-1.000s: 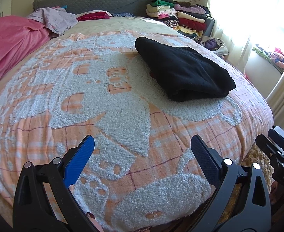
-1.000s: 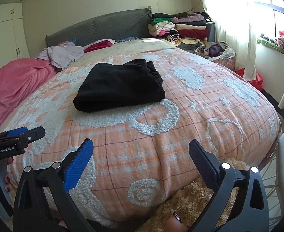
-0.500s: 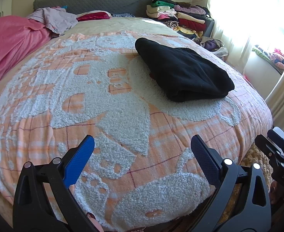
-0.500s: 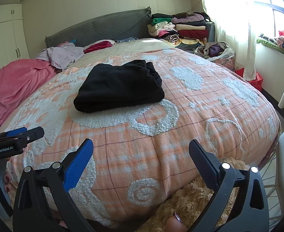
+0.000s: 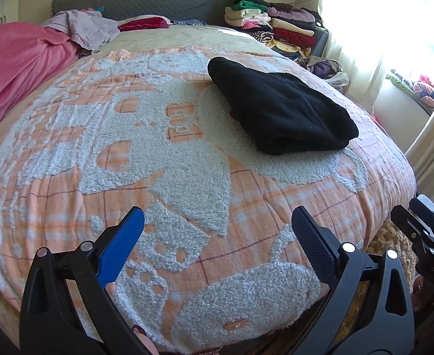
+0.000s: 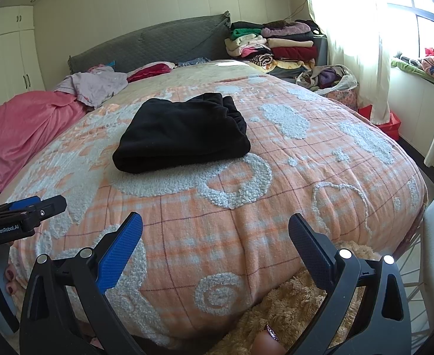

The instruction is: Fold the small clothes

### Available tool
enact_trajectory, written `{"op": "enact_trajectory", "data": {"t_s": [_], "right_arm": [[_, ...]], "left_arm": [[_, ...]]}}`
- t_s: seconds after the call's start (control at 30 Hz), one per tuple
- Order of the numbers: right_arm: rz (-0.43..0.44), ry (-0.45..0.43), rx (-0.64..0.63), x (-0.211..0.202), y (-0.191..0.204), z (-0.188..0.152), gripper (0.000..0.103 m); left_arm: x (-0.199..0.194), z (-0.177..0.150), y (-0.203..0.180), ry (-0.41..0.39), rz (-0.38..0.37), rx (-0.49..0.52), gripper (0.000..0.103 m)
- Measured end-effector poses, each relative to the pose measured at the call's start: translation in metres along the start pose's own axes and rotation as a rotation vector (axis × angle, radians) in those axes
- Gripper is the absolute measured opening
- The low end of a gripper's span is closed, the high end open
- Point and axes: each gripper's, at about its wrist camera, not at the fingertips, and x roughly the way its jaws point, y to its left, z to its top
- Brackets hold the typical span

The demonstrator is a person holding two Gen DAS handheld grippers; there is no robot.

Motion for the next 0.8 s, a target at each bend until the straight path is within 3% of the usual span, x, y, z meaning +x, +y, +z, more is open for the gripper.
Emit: {"op": "enact_trajectory", "data": {"t_s": [0.53,0.8], "right_arm": [[0.003,-0.011,0.015,-0.004,-0.004,0.000,0.098],[0.003,-0.013,0.022,-0.006,-0.006,0.000,0.098]], "left_arm": [[-0.006,-0.002,-0.008,-0.013,0.014,0.038,0.093],[-0.008,-0.005,-0.012,-0.012,0.056,0.060,0.093]]}}
